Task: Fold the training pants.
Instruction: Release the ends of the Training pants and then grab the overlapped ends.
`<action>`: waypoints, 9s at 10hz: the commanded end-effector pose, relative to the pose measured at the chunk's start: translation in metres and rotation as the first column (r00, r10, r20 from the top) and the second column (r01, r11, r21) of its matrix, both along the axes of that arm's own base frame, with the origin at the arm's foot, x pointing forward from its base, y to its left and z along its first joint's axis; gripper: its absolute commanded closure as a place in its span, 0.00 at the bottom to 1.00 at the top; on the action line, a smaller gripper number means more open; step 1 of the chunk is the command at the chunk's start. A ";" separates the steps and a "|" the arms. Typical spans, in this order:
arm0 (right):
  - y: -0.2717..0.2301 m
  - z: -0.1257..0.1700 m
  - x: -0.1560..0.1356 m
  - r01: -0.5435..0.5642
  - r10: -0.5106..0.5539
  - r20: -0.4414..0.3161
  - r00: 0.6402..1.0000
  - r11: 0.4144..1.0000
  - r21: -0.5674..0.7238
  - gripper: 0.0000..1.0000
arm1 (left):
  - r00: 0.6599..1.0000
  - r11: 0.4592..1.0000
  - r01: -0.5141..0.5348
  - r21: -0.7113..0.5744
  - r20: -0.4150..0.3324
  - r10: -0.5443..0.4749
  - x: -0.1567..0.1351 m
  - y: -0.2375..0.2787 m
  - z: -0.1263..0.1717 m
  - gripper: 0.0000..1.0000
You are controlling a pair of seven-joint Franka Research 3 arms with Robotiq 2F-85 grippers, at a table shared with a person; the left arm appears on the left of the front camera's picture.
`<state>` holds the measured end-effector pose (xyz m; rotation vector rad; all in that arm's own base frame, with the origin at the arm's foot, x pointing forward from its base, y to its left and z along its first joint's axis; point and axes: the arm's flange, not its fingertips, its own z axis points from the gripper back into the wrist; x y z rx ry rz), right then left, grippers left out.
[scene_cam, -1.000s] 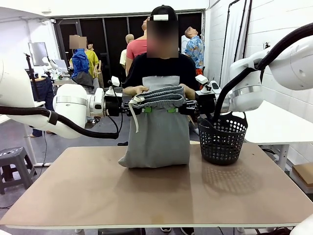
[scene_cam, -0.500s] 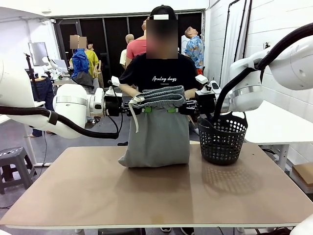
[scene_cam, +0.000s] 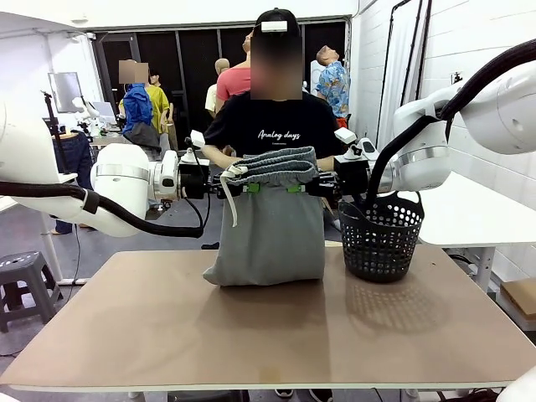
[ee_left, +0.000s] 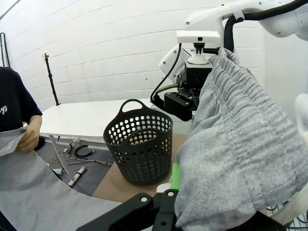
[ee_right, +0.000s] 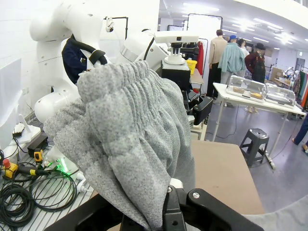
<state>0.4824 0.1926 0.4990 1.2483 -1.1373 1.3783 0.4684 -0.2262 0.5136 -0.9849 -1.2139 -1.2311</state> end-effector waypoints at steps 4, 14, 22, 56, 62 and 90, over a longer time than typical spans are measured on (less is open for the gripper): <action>0.000 0.001 -0.002 -0.002 0.002 0.002 1.000 1.000 0.008 1.00 | 1.000 1.000 -0.001 -0.007 0.017 0.001 -0.003 0.000 0.001 1.00; 0.000 0.001 -0.002 -0.002 0.002 0.002 1.000 1.000 0.008 1.00 | 1.000 1.000 -0.001 -0.007 0.017 0.001 -0.003 0.000 0.001 1.00; 0.000 0.001 -0.002 -0.002 0.002 0.002 1.000 1.000 0.008 1.00 | 1.000 1.000 -0.001 -0.007 0.017 0.001 -0.003 0.000 0.001 1.00; 0.000 0.001 -0.002 -0.002 0.002 0.002 1.000 1.000 0.008 1.00 | 1.000 1.000 -0.001 -0.007 0.017 0.001 -0.003 0.000 0.001 1.00; 0.000 0.001 -0.002 -0.002 0.002 0.002 1.000 1.000 0.008 1.00 | 1.000 1.000 -0.001 -0.007 0.017 0.001 -0.003 0.000 0.001 1.00; -0.015 0.005 0.001 0.015 -0.016 -0.064 0.998 1.000 -0.011 0.00 | 0.999 0.999 -0.025 -0.026 -0.029 0.024 -0.015 0.004 -0.006 0.00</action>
